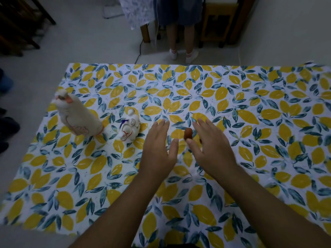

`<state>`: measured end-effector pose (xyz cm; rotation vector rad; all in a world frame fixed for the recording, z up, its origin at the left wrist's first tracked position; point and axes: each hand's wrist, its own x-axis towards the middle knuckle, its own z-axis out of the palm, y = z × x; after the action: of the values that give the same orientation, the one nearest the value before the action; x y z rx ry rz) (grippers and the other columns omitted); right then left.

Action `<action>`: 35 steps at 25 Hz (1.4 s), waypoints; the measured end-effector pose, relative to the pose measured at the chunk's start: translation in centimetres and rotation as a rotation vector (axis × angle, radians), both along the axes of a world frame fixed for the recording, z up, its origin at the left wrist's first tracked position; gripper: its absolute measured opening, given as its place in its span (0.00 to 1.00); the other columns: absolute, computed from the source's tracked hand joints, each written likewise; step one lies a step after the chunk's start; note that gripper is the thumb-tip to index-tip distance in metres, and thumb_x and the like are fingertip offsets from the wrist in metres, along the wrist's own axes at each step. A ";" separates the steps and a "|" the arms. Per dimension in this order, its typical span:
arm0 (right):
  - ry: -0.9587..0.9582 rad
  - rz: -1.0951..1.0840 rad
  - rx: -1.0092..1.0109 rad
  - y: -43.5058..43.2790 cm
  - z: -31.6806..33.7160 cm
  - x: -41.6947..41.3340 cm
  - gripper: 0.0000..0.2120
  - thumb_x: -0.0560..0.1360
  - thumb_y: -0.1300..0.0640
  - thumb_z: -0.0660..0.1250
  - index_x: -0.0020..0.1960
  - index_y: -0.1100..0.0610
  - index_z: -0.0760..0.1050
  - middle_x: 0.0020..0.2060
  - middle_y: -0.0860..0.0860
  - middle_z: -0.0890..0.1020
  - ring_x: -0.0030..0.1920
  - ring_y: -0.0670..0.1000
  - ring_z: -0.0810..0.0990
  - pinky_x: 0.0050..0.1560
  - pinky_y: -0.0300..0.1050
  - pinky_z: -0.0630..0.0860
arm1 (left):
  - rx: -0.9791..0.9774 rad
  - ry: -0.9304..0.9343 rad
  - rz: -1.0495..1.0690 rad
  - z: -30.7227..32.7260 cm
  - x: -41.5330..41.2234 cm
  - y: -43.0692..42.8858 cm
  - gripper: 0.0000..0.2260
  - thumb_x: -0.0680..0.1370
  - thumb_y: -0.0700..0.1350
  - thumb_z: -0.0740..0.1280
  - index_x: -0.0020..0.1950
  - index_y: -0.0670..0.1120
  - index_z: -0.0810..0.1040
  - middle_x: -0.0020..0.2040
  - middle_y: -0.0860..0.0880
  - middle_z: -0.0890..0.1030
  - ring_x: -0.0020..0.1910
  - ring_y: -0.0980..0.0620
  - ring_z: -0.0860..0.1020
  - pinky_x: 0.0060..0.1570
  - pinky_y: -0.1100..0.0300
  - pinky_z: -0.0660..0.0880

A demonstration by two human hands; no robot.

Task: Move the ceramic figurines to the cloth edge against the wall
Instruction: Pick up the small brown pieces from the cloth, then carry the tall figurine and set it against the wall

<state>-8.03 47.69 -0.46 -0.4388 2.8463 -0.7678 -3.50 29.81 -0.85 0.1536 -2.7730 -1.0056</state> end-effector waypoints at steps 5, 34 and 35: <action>0.053 0.202 0.096 -9.7 3.0 1.4 0.32 0.83 0.37 0.51 0.83 0.51 0.54 0.83 0.48 0.52 0.83 0.49 0.45 0.80 0.54 0.41 | -0.101 -0.043 0.114 2.8 3.1 -8.0 0.28 0.82 0.55 0.59 0.79 0.44 0.59 0.80 0.48 0.60 0.80 0.51 0.52 0.77 0.50 0.53; 0.013 -0.155 -0.883 -25.6 9.9 1.7 0.34 0.73 0.49 0.75 0.75 0.36 0.66 0.67 0.44 0.78 0.67 0.43 0.78 0.60 0.43 0.80 | 0.751 0.272 -0.069 12.4 -2.1 -23.1 0.20 0.77 0.56 0.70 0.68 0.56 0.72 0.58 0.60 0.79 0.56 0.57 0.80 0.43 0.65 0.79; 0.036 -0.178 -0.903 -23.2 10.4 1.6 0.34 0.73 0.48 0.75 0.75 0.35 0.66 0.67 0.42 0.78 0.67 0.42 0.78 0.60 0.40 0.79 | 0.767 0.265 -0.117 13.0 -2.8 -20.6 0.20 0.78 0.54 0.70 0.68 0.55 0.72 0.58 0.60 0.79 0.56 0.57 0.80 0.43 0.65 0.79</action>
<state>-6.47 24.47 9.96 -0.2862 2.4181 -2.0793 -6.30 9.22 12.18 -0.0416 -2.0528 -1.9100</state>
